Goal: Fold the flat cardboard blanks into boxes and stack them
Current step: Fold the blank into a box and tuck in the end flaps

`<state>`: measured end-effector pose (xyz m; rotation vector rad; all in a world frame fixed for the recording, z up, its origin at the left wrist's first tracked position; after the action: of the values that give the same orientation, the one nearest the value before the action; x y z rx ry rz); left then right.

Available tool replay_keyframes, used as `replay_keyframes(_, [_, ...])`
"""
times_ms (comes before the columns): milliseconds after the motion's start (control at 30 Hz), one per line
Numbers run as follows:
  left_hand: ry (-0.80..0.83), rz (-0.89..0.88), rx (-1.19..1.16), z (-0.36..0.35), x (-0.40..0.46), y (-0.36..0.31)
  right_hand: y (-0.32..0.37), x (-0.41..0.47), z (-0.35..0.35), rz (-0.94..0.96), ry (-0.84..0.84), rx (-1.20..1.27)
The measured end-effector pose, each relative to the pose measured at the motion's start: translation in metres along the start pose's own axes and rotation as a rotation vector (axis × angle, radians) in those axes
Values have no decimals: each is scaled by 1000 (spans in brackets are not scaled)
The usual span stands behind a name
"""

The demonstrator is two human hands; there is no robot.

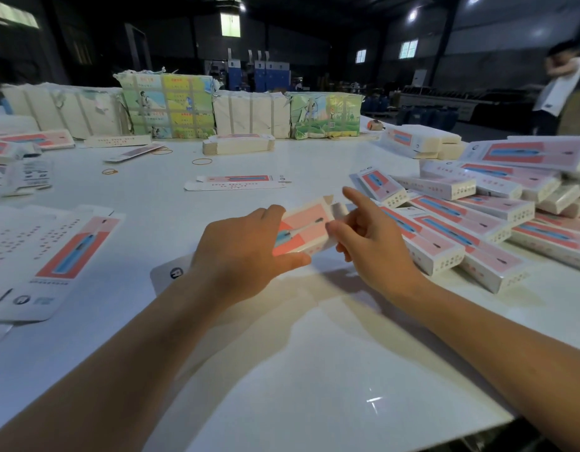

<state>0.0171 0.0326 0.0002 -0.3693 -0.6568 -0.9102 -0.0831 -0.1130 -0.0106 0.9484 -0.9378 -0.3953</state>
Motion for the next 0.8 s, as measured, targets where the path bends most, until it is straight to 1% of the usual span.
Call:
replay_keyframes(100, [10,-28,-15,-1,-2,-4,0,1,-1,8,24,-39])
replay_keyframes(300, [37,4,-63,-1,-4,-8,4,-1,0,69,8,0])
replay_keyframes(400, [40,3,-66,0,-5,-11,2,1,-1,41,16,1])
replay_keyframes(500, [18,-22,21,0,-6,-22,-2,4,-1,-28,-23,-1])
replay_keyframes(600, [-36,-37,157,-1,-5,-35,-2,5,-1,-112,-67,88])
replay_keyframes(700, [-75,-53,255,0,-6,-40,0,5,-2,-183,-58,184])
replay_keyframes(800, [-74,-55,250,-1,-6,-41,1,3,-2,-163,-22,149])
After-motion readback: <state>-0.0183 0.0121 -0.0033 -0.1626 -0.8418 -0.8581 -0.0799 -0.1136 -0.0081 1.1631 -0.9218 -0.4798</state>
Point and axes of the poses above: each hand's wrist, its own x-axis towards the middle knuckle, its own z-axis out of the back of the hand, y = z × x, the point moved 4 cm from there along x, towards the middle knuckle, and after that the axes turned 12 degrees about -y, right-handed, at the moved point
